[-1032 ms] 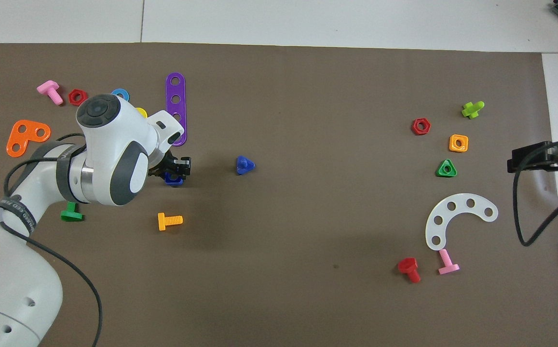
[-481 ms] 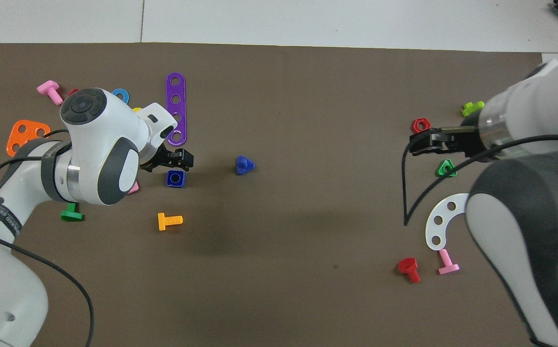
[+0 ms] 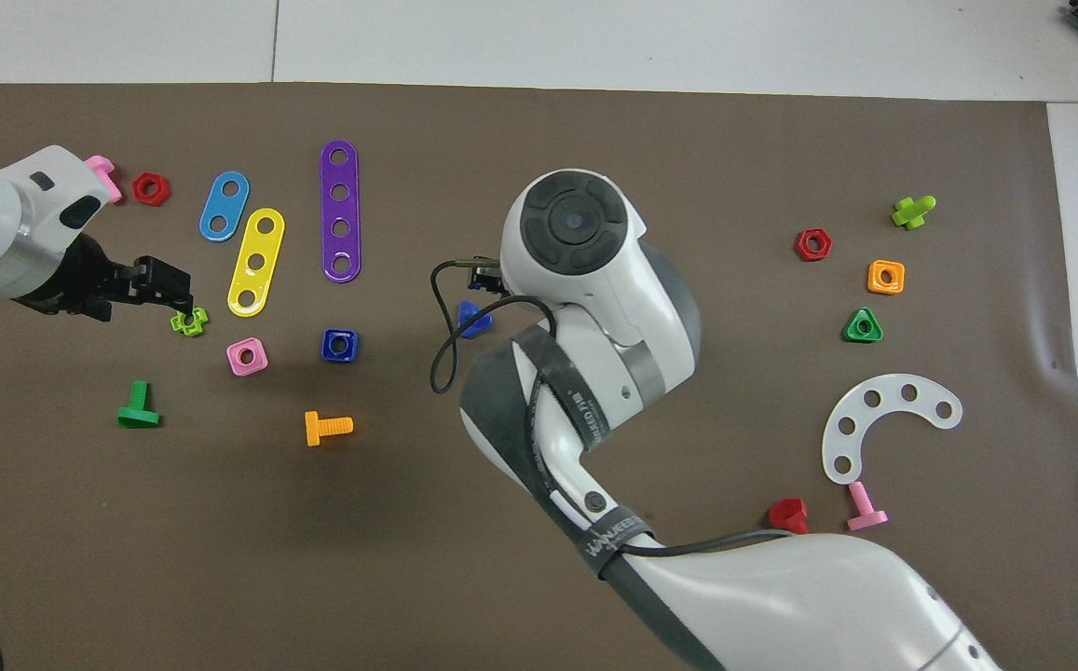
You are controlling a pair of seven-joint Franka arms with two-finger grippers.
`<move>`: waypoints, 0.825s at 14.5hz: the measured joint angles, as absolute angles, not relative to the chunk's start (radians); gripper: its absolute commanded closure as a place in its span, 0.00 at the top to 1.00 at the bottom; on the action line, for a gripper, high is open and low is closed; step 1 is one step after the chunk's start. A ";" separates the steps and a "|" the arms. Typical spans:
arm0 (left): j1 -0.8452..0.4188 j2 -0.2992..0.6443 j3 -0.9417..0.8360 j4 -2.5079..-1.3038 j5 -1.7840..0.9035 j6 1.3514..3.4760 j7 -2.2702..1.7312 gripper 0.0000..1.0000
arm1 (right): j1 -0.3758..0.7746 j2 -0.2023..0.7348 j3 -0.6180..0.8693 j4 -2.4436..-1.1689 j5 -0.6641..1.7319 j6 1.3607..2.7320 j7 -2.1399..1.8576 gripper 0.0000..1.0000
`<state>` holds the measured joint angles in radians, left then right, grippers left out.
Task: Unscrew and place screws in storage area
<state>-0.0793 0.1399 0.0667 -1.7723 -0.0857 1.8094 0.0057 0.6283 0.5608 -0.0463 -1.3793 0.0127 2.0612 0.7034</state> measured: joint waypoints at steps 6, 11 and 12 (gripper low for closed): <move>-0.079 0.016 0.057 -1.688 -0.049 1.621 0.006 1.00 | 0.706 0.716 -0.046 -1.264 0.003 2.164 0.745 0.65; -0.087 -0.002 0.039 -1.612 0.059 1.507 0.005 1.00 | 0.702 0.719 -0.047 -1.294 -0.025 2.196 0.716 0.61; -0.087 -0.001 0.037 -1.612 0.060 1.507 0.004 1.00 | 0.702 0.719 -0.047 -1.315 -0.025 2.218 0.709 0.61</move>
<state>-0.0867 -0.0013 0.0367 -1.6119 0.0599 1.5069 0.0044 0.7018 0.7191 -0.0468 -1.3151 -0.0255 2.2181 0.7087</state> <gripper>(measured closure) 0.000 0.379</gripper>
